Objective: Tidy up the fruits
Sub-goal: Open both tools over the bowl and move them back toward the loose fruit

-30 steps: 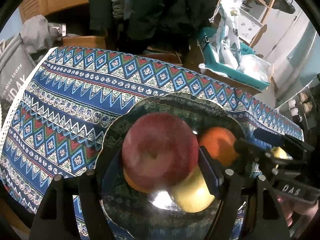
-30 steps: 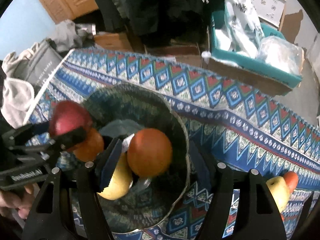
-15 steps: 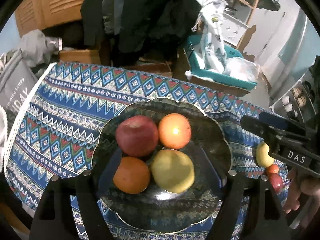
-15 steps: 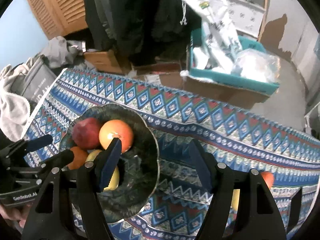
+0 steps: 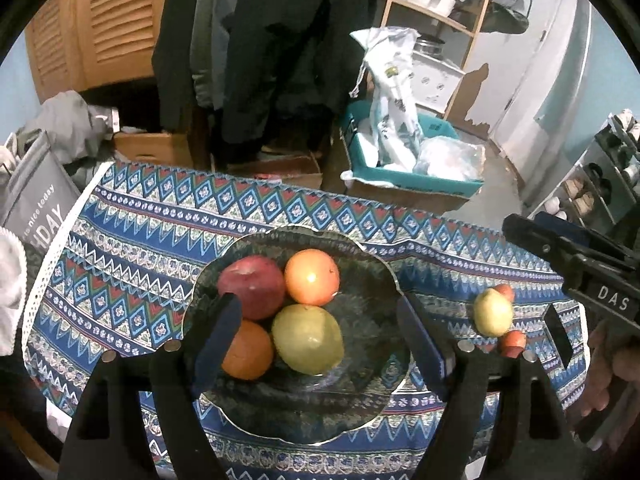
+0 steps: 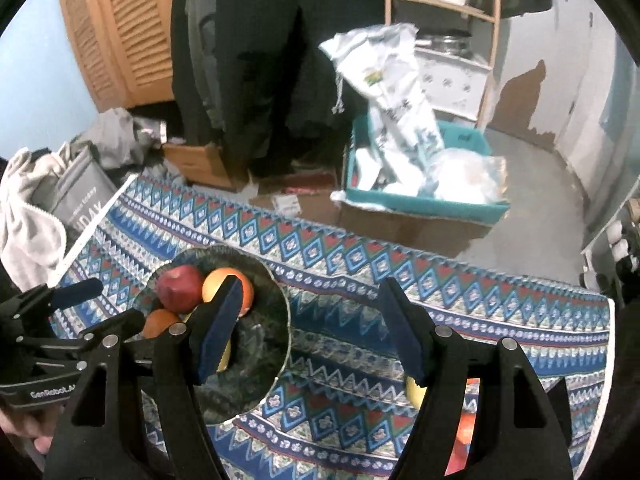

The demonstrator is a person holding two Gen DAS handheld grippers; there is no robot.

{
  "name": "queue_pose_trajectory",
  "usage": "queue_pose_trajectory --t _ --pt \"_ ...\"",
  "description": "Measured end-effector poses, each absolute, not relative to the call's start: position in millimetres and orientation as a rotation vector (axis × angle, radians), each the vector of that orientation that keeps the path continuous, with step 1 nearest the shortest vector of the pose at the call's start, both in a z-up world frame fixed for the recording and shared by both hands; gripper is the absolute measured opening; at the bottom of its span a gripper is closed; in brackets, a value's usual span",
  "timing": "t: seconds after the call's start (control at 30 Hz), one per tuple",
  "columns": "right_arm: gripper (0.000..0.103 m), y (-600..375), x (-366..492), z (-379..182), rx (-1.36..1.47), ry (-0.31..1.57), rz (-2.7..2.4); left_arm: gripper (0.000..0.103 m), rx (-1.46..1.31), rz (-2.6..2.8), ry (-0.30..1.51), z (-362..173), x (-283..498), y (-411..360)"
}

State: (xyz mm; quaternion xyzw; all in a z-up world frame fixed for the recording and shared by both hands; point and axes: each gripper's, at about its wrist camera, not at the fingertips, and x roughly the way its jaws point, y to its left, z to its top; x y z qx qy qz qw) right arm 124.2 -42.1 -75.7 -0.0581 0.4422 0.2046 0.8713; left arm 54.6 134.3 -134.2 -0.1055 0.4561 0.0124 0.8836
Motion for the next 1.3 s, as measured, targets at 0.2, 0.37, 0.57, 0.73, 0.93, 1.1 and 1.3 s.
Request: queue_pose_trajectory --t 0.2,0.37,0.57,0.73,0.93,1.1,1.3 --pt "0.075 -63 113 -53 -0.102 0.874 0.392 0.085 -0.201 0.003 0.911 -117 50 119" --pt "0.079 -79 103 -37 -0.097 0.838 0.365 0.085 -0.180 -0.017 0.897 -106 46 103" --pt "0.086 -102 91 -23 -0.075 0.804 0.329 0.087 -0.150 -0.038 0.889 -99 42 83" --pt "0.088 -124 83 -16 -0.064 0.779 0.295 0.087 -0.134 -0.051 0.893 -95 41 69" --pt "0.088 -152 77 -15 -0.051 0.772 0.245 0.091 -0.117 -0.080 0.877 -89 39 49" --pt "0.088 -175 73 -21 -0.037 0.787 0.204 0.091 -0.089 -0.118 0.892 -92 41 27" --pt "0.088 -198 66 -25 -0.026 0.798 0.164 0.091 -0.065 -0.155 0.909 -96 45 6"
